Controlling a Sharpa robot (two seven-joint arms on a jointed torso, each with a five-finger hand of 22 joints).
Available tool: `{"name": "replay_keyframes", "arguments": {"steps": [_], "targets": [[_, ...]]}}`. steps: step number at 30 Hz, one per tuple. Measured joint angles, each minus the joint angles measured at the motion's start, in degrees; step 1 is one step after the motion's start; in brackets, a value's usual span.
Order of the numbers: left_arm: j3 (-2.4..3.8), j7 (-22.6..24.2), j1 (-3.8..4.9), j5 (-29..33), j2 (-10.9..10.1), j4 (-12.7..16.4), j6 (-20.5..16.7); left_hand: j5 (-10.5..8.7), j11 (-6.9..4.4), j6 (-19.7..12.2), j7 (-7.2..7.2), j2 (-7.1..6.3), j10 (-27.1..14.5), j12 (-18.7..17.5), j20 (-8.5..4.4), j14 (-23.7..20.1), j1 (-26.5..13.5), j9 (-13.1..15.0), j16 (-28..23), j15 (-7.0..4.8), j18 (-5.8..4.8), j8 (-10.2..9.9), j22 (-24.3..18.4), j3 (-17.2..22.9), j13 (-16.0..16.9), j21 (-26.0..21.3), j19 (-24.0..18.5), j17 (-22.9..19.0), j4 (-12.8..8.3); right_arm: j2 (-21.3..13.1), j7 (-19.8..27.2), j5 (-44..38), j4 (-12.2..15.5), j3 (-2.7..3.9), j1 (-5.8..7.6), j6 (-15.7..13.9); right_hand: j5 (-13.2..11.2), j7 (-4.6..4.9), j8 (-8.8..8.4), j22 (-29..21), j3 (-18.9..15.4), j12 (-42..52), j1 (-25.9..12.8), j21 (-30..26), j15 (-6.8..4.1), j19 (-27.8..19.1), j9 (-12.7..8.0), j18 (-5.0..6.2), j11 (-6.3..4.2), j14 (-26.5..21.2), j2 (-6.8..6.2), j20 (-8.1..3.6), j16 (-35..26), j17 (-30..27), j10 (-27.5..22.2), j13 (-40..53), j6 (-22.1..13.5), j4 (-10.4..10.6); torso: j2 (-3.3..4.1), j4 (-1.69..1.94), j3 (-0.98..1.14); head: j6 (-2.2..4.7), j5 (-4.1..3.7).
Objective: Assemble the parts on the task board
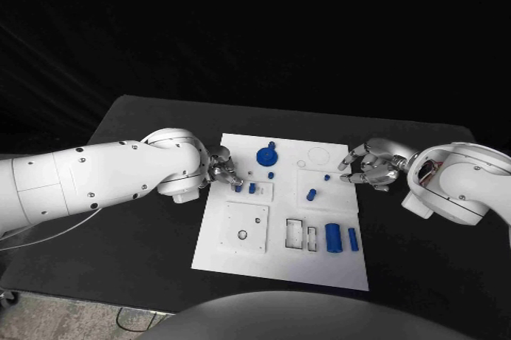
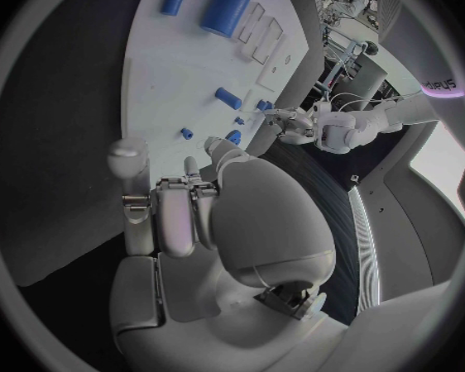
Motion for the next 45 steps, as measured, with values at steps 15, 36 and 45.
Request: {"name": "replay_keyframes", "arguments": {"steps": [15, 36, 45], "targets": [[-0.01, 0.02, 0.02, -0.11, -0.78, 0.12, -0.19, -1.41, 0.0, 0.04, 0.0, -1.73, 0.0, 0.0, 0.0, 0.0, -1.16, -0.71, 0.0, 0.0, 0.0, -0.17, 0.04, 4.93, 0.0, 0.0, 0.0, 0.0, -1.42, -0.03, -0.06, 0.25, -0.09, 0.0, -0.05, 0.12, 0.0, 0.09, 0.0, -0.01, 0.15, 0.01, 0.0, 0.0, 0.0, 0.0, -0.03, 0.0, 0.0, 0.0, -0.01, 0.0, 0.0, 0.0, -0.01, 0.0, 0.09, -0.15, 0.0, 0.06, -0.01, 0.0, 0.07], [-0.08, 2.75, -0.36, -0.77, -2.79, 0.79, -4.48, -12.33, 0.0, 0.56, -0.08, -1.13, 0.0, 0.0, 0.42, 0.0, -7.22, -1.24, 0.0, 0.0, -0.01, -0.01, 0.03, 2.58, 0.0, 0.01, 0.41, -0.01, 4.49, -0.04, -0.08, 0.38, -0.26, 0.0, -0.17, 0.19, 0.0, 0.09, 0.0, 0.03, 0.14, -0.08, -0.01, 0.0, 0.0, 0.0, -0.03, 0.0, 0.02, 0.0, -0.01, 0.0, 0.0, -0.01, -0.02, -0.01, 0.09, -0.14, -0.03, 0.0, 0.01, 0.0, 0.11], [0.2, 3.58, 0.05, -1.59, -3.77, 2.15, -5.77, -13.67, 0.0, 0.76, 0.13, -1.13, 0.0, 0.0, 0.42, 0.0, -7.22, -1.21, 0.0, 0.0, -0.01, 0.22, 0.03, 1.48, 0.0, 0.01, 0.41, -0.01, 5.59, 0.03, -0.07, 0.45, -0.38, 0.0, -0.19, 0.19, 0.0, 0.09, 0.0, 0.02, 0.14, -0.08, -0.01, 0.0, 0.0, 0.0, -0.08, 0.0, 0.1, 0.0, -0.01, 0.0, 0.0, 0.04, -0.1, -0.01, 0.09, -0.14, -0.07, 0.04, 0.08, 0.0, 0.15]]}}
